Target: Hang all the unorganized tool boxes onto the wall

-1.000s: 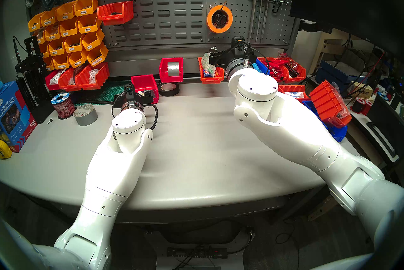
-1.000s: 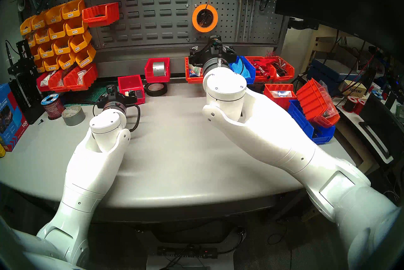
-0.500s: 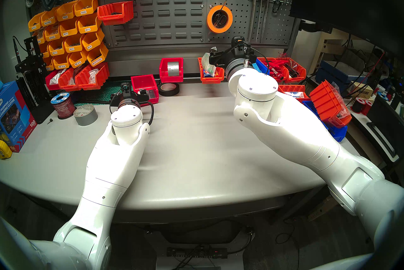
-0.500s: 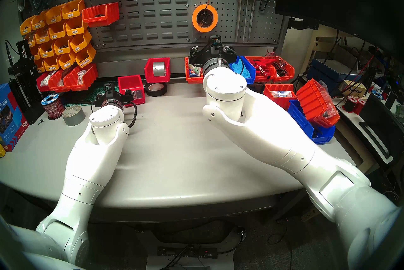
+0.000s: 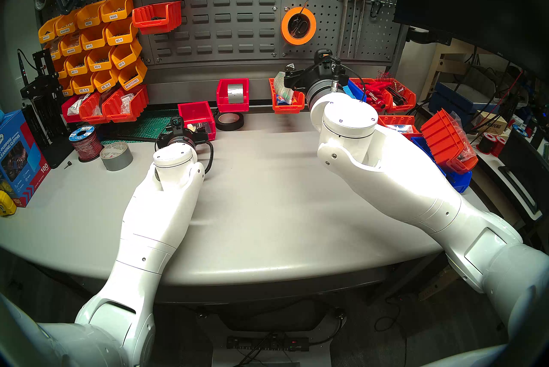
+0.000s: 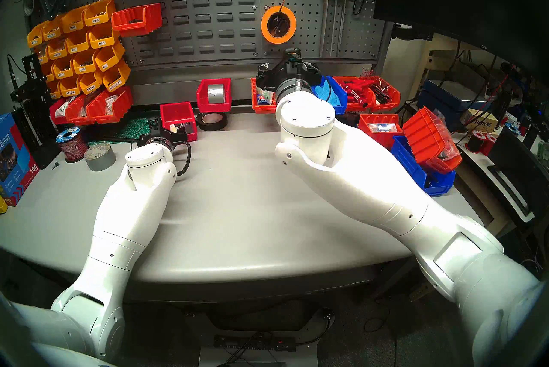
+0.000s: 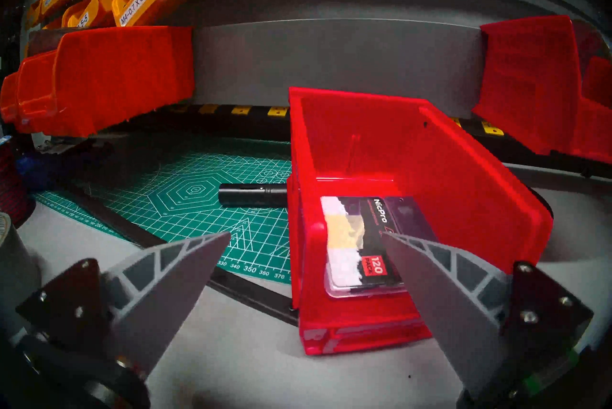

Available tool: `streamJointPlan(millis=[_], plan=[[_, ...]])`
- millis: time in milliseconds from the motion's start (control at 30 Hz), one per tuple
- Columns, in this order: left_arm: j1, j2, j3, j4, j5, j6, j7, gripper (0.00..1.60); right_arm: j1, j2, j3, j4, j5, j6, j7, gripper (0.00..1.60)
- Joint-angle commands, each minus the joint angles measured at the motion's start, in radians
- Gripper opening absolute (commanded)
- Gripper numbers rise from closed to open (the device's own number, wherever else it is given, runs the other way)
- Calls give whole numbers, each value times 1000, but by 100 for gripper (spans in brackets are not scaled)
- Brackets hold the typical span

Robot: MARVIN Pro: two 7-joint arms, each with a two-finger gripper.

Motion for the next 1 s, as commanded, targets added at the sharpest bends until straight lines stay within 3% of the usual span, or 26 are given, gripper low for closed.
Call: streamJointPlan(millis=[0,33,100,200,533,600,633,967], plan=[[-50,7,9,13,26,-34,1,160,15,-2,4,-8,-6,1,1,160],[-53,8,10,18,28,-38,-1,160,15,-2,4,-8,-6,1,1,160],[-55,8,9,24,28,-44,-7,144,15,-2,4,-8,-6,2,1,160],[-58,9,7,32,28,-50,-12,78,15,-2,4,-8,-6,2,1,160],[-69,13,-2,57,25,-70,-29,52,15,-2,4,-8,-6,2,1,160],[-70,13,-6,60,26,-72,-26,30,15,-2,4,-8,-6,2,1,160],[-69,14,-7,60,26,-73,-28,0,15,-2,4,-8,-6,2,1,160],[-44,21,-21,34,22,-91,-42,0,15,-2,4,-8,-6,2,1,160]])
